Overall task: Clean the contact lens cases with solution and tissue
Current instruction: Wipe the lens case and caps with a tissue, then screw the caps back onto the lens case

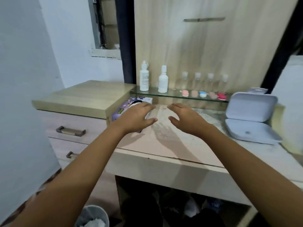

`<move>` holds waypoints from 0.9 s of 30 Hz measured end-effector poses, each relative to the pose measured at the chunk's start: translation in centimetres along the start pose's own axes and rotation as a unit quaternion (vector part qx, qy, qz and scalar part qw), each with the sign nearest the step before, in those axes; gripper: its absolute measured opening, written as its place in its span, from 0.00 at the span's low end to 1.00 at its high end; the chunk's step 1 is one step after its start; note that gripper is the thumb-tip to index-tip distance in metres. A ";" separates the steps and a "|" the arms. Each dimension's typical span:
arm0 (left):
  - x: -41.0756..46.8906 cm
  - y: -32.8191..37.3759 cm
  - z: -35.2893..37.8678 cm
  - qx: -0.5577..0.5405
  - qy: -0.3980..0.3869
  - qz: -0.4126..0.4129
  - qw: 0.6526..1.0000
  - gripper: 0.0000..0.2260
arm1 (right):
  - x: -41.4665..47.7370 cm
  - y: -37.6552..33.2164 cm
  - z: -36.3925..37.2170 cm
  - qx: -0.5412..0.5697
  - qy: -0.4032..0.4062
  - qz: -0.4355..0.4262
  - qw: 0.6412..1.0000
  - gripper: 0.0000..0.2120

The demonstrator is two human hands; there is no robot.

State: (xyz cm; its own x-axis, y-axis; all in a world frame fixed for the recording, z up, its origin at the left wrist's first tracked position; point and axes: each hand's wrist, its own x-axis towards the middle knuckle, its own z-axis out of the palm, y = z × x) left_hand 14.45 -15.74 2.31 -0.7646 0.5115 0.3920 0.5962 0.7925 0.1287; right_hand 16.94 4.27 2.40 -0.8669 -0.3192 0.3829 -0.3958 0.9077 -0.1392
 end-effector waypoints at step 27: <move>10.1 4.8 14.7 -0.087 -0.054 0.005 0.995 0.15 | -2.5 12.1 6.5 0.084 0.046 0.229 0.969 0.16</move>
State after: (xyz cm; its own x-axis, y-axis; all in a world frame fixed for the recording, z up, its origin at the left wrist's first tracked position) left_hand 5.94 -1.87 -6.53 -0.7742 0.5597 0.2957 0.6306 0.7221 0.2844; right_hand 12.33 14.25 -6.19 -0.9357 0.1391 0.3243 -0.0261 0.8893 -0.4566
